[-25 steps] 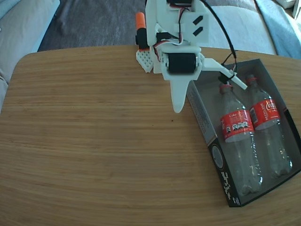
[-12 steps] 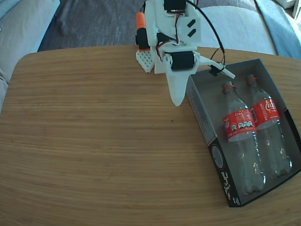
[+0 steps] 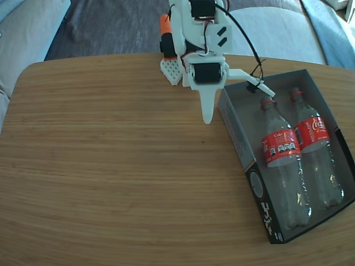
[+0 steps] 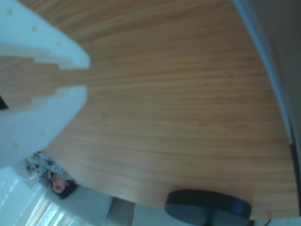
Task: Grasp the bottles and put them in the box.
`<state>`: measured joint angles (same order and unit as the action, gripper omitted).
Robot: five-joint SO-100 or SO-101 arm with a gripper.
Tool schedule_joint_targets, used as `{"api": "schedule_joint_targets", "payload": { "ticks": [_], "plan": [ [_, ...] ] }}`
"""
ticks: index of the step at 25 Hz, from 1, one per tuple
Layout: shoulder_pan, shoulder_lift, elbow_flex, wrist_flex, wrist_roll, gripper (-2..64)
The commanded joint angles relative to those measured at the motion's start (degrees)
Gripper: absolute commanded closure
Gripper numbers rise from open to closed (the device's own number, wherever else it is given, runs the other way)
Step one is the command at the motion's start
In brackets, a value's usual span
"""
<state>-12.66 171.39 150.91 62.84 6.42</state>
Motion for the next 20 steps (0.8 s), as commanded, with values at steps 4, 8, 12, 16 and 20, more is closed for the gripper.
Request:
{"api": "schedule_joint_targets", "payload": {
  "ticks": [4,8,12,16,20],
  "plan": [
    [0.3,5.2,2.6,-0.5,0.4,61.9],
    [1.0,5.9,4.3,-0.9,0.0,62.0],
    [5.4,5.9,4.7,-1.0,-0.3,61.9],
    [7.6,5.9,4.7,-0.7,-0.4,61.9],
    [10.5,6.0,6.7,-0.7,-5.2,61.9]
  ]
}}
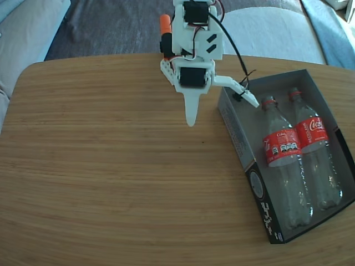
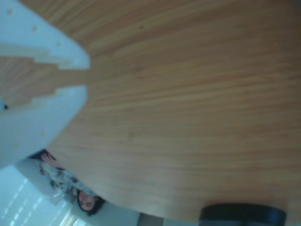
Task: Grasp the bottles and put them in the box.
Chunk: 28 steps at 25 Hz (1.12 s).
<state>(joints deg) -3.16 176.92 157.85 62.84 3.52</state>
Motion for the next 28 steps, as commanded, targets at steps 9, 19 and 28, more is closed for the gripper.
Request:
{"api": "schedule_joint_targets", "payload": {
  "ticks": [9,19,28],
  "plan": [
    [1.8,0.4,1.7,-1.0,-2.7,61.9],
    [4.0,0.5,1.8,-1.0,-2.8,61.8],
    [4.0,0.5,1.7,-1.0,-3.3,61.7]
  ]
}}
